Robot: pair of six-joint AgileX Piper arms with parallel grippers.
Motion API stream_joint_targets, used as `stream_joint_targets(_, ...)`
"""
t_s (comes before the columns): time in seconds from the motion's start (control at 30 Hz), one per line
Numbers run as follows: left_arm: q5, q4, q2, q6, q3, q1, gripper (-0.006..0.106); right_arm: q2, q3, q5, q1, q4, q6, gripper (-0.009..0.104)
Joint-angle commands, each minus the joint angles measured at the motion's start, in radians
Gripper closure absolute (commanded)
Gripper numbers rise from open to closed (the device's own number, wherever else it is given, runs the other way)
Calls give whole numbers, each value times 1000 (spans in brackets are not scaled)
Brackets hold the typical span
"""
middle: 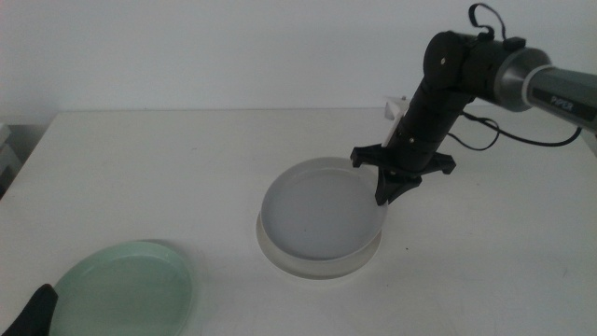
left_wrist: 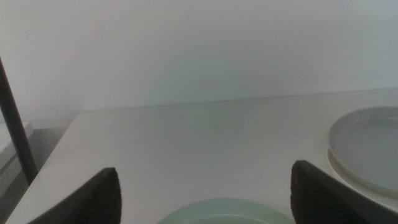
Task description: Stack the three bowls on top of each other.
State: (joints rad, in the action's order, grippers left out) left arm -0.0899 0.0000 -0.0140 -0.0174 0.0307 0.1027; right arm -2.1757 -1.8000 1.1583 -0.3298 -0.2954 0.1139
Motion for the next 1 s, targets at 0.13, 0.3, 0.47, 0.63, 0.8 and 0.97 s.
stream_joint_targets(0.13,72,-13,-13,-10,-5,3,-4,50,-32,-4,-5,-46,-45,93)
stream_joint_targets(0.3,72,-13,-13,-10,-5,3,-4,50,-32,5,-5,-54,-51,75)
stream_joint_targets(0.47,72,-13,-13,-10,-5,3,-4,63,-67,120,-4,-63,-91,49)
stream_joint_targets(0.63,72,-13,-13,-10,-5,3,-4,181,-73,134,-3,-55,-170,43)
stream_joint_targets(0.8,72,-13,-13,-10,-5,3,-4,379,38,109,-8,-76,-220,46)
stream_joint_targets(0.97,72,-13,-13,-10,-5,3,-4,672,351,-43,-9,-84,-270,47)
